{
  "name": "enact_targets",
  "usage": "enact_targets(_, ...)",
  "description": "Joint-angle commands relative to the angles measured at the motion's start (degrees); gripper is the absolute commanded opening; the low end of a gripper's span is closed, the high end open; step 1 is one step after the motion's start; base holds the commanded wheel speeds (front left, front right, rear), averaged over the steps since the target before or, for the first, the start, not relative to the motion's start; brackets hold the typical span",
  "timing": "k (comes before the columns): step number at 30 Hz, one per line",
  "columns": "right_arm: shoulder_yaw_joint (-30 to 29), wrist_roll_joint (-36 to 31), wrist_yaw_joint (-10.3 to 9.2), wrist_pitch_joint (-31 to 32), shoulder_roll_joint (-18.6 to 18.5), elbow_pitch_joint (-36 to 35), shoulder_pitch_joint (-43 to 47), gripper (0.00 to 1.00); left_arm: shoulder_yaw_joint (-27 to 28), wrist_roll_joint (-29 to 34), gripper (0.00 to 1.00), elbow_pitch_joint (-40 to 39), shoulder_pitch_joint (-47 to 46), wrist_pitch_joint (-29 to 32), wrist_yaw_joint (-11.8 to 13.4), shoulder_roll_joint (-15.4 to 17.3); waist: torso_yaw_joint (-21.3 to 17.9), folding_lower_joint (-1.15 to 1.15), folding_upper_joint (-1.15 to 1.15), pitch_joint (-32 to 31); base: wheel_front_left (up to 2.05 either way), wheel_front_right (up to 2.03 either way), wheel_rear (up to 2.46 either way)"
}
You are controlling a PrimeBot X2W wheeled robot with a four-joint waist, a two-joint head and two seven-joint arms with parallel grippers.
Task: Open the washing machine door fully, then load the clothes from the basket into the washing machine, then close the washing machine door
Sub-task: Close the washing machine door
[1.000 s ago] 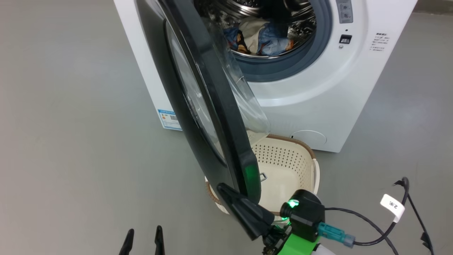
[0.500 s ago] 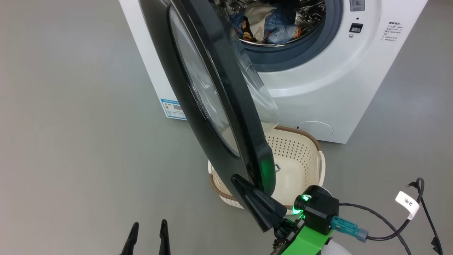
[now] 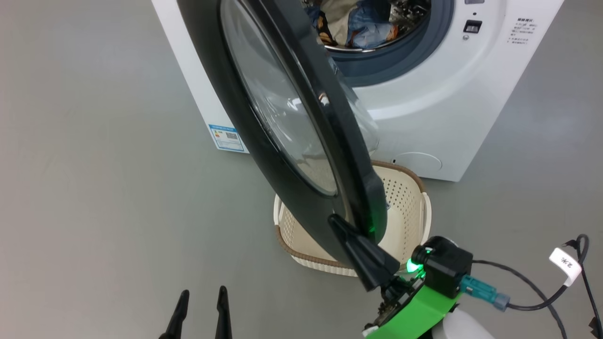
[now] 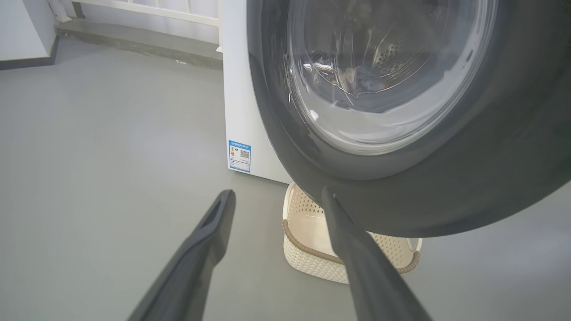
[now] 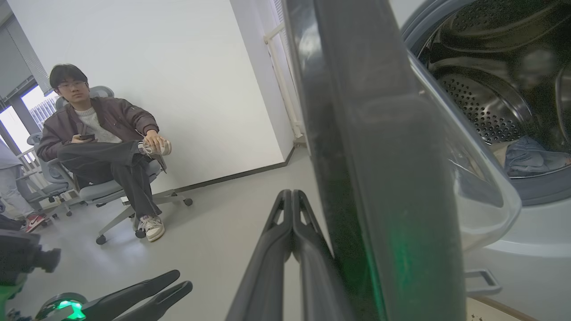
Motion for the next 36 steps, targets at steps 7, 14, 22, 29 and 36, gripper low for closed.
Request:
enact_targets(7, -2.12, 1.03, 0.08, -0.27, -0.75, -2.33, -4.27, 0.00, 0.26, -0.60, 1.00, -2.53, -2.93, -0.37, 1.45, 0.07, -0.96, 0.00, 0.00, 3.12, 0.00, 0.00, 0.00)
enact_targets(14, -5.09, 1.30, 0.08, -0.27, -2.74, -3.72, -7.47, 0.00, -1.43, -0.69, 1.00, -3.50, -4.43, -0.37, 3.01, 0.07, -1.55, 0.00, 0.00, 6.65, 0.00, 0.00, 0.00)
enact_targets(22, -8.10, 1.74, 0.08, -0.27, -5.41, -5.10, -11.12, 0.00, -2.91, -0.36, 1.00, -4.32, -6.08, -0.37, 4.47, 0.07, -2.10, 0.00, 0.00, 10.47, 0.00, 0.00, 0.00)
enact_targets(29, -10.19, 2.42, 0.08, -0.27, -8.31, -5.02, -15.56, 0.00, -6.57, 0.09, 1.00, -5.74, -8.69, -0.37, 5.95, 0.07, -1.23, 0.00, 0.00, 14.18, 0.00, 0.00, 0.00)
enact_targets(36, -11.65, 2.18, 0.08, -0.27, -10.53, -3.96, -20.33, 0.00, -10.44, 0.19, 1.00, -8.12, -11.05, -0.37, 7.81, 0.07, 0.57, 0.00, 0.00, 17.54, 0.00, 0.00, 0.00)
